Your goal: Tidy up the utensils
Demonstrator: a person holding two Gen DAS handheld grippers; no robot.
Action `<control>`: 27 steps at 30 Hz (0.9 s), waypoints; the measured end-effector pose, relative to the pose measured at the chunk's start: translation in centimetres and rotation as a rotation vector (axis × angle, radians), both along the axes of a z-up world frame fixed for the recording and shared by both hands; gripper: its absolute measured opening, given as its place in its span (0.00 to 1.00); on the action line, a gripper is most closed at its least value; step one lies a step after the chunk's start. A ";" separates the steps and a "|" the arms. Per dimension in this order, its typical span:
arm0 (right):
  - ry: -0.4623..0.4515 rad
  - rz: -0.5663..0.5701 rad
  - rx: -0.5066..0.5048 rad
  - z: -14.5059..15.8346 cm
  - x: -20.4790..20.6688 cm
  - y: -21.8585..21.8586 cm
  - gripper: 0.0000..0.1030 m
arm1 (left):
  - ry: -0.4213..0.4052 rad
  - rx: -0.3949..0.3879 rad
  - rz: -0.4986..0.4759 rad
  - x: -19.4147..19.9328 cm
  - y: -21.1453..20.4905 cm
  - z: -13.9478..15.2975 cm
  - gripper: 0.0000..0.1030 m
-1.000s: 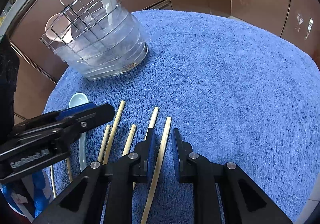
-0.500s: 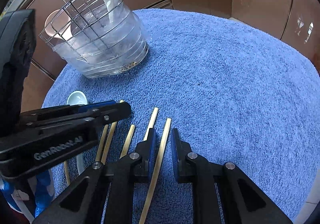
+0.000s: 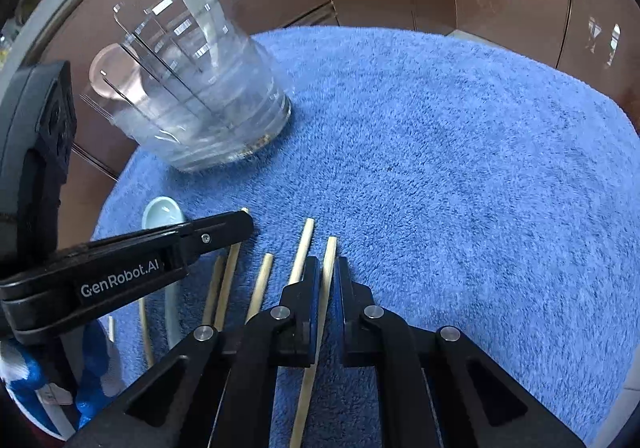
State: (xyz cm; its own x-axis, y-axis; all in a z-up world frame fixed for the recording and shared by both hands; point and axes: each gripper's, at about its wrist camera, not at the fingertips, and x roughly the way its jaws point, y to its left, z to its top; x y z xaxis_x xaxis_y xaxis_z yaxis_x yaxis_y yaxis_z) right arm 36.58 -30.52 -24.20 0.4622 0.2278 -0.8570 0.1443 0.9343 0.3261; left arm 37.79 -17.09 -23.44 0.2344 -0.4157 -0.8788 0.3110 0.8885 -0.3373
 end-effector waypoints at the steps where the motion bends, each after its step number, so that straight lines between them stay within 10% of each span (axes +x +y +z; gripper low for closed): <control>1: -0.013 -0.002 0.003 0.5 -0.4 -0.1 0.06 | -0.020 0.004 0.002 -0.4 0.2 0.6 0.05; 27: -0.456 -0.040 -0.140 17.1 -17.5 3.2 0.05 | -0.491 -0.155 0.077 -15.3 6.7 16.1 0.05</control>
